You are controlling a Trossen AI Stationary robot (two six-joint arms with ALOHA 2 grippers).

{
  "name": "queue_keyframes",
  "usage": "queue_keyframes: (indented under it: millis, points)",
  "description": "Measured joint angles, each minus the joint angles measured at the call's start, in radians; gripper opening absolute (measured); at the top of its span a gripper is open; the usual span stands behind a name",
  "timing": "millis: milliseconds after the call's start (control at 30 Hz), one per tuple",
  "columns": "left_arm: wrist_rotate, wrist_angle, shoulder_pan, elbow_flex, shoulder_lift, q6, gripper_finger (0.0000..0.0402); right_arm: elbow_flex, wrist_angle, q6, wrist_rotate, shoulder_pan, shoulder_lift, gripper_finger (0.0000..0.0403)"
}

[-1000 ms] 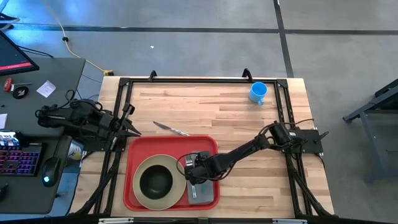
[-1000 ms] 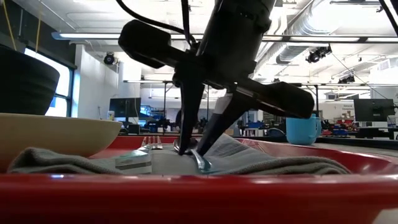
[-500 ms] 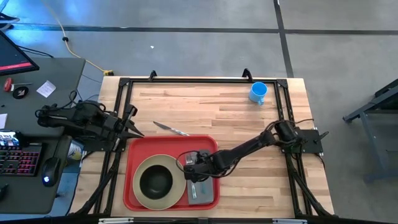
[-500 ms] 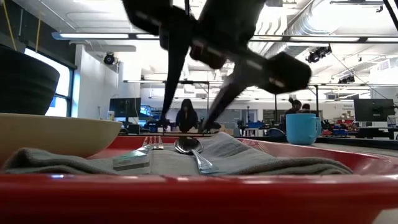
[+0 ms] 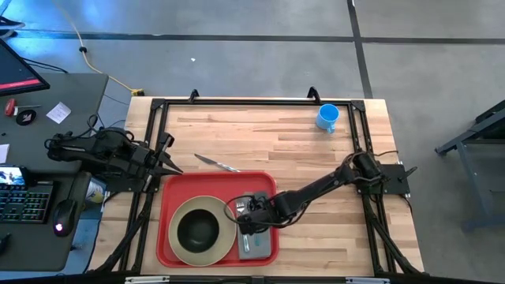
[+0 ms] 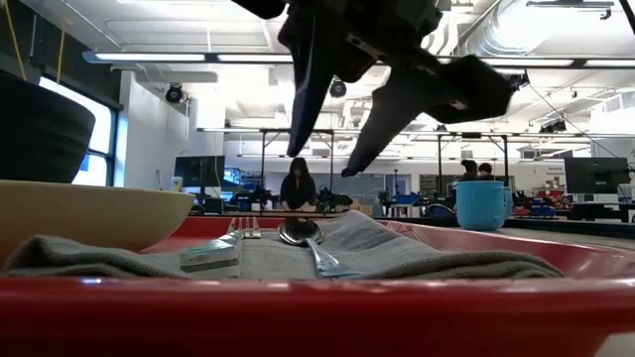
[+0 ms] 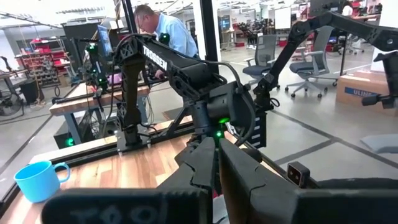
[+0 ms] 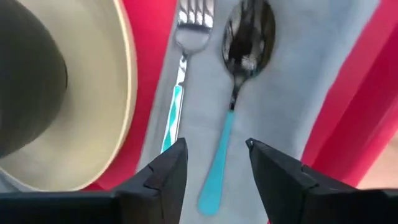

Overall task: Set up tray
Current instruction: Put the white patterned table knife on top of the gray table napkin to the right of the blue spoon

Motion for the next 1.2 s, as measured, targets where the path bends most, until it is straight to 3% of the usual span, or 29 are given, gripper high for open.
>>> queue_keyframes:
  millis: [333, 433, 700, 800, 1033, 1200]
  points:
    - [-0.004, -0.001, 0.0, 0.0, 0.0, -0.001, 0.0056, 0.0, -0.12, -0.323, -0.044, -0.033, 0.004, 0.0138]
    - [-0.03, -0.001, 0.0, 0.0, 0.0, -0.001, 0.0056, 0.0, -0.145, -0.459, -0.005, -0.042, 0.003, 0.0138]
    - [-0.202, -0.013, 0.0, 0.0, 0.007, 0.002, 0.0056, 0.0, -0.141, -0.863, 0.209, -0.116, -0.052, 0.0138]
    - [-0.292, -0.027, 0.0, 0.0, 0.006, 0.001, 0.0056, 0.0, -0.11, -1.013, 0.243, -0.169, -0.069, 0.0138]
    - [-0.585, -0.115, 0.0, 0.0, 0.021, -0.062, 0.0056, 0.0, 0.106, -1.322, 0.112, -0.332, -0.073, 0.0137]
    - [-0.654, -0.151, 0.0, 0.0, 0.057, -0.135, 0.0056, 0.0, 0.219, -1.523, 0.068, -0.41, -0.073, 0.0137]
